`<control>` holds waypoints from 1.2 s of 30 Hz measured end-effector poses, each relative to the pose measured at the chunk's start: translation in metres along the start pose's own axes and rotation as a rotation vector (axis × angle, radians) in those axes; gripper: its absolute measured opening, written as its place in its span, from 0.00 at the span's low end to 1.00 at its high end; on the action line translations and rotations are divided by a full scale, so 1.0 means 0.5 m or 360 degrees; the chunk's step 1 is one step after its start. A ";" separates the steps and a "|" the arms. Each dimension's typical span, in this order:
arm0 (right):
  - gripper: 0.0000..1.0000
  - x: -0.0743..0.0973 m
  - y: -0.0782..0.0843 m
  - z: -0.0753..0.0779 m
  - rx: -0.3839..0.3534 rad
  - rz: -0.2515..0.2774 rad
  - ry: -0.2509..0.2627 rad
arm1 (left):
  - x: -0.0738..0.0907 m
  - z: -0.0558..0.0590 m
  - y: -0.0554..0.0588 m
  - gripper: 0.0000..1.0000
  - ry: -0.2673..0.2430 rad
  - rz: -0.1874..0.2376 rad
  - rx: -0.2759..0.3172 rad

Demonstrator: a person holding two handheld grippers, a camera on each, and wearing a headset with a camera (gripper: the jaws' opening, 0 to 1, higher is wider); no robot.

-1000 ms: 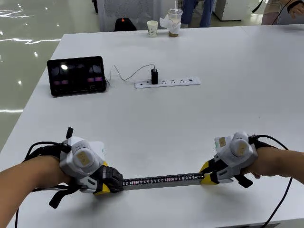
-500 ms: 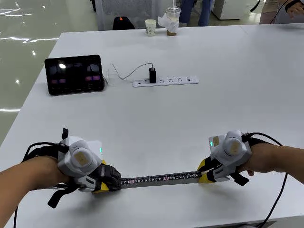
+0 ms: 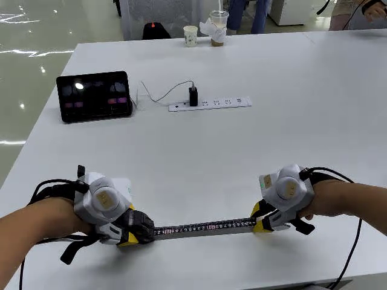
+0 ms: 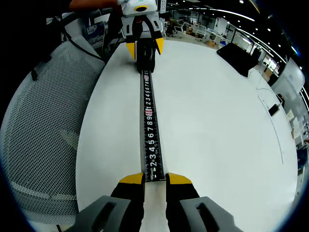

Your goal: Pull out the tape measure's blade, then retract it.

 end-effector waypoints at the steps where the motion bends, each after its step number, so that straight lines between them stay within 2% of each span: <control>1: 0.14 0.000 -0.001 0.000 0.0030 -0.0011 0.0005 | 0.002 0.000 0.000 0.36 0.0001 0.0004 -0.0001; 9: 0.19 0.001 0.001 -0.001 0.0067 -0.0054 -0.0004 | 0.011 0.000 0.004 0.45 0.0008 0.0004 0.0034; 12: 0.25 0.003 0.000 -0.001 0.0070 -0.0061 0.0003 | 0.011 0.003 0.004 0.55 0.0005 0.0012 0.0069; 16: 0.26 0.008 -0.001 0.000 0.0090 -0.0062 0.0005 | 0.011 0.003 0.004 0.67 0.0000 0.0018 0.0109; 23: 0.35 0.012 0.001 -0.003 0.0072 -0.0054 0.0009 | 0.015 0.004 0.002 0.77 -0.0011 0.0057 0.0182; 25: 0.37 0.012 0.004 -0.004 0.0062 -0.0061 0.0012 | 0.017 0.004 -0.001 0.80 -0.0014 0.0091 0.0209; 28: 0.40 0.013 0.006 -0.005 0.0033 -0.0059 0.0017 | 0.021 0.004 -0.002 0.82 -0.0025 0.0099 0.0251; 31: 0.46 0.019 0.004 -0.007 -0.0038 -0.0008 0.0022 | 0.024 0.004 -0.001 0.86 -0.0034 0.0119 0.0339; 36: 0.56 0.023 0.008 -0.005 -0.0096 0.0021 0.0046 | 0.025 0.009 0.003 0.96 -0.0025 0.0132 0.0434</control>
Point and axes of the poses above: the centre of the closed fingertips' face, and the gripper's own axes: x roughly backward along the fingers, z roughly to its right, y roughly out of its underside, the point moved 5 cm from there along x, roughly backward along the fingers, and after that the axes turned 10 degrees about -x, right-handed, at the moved point
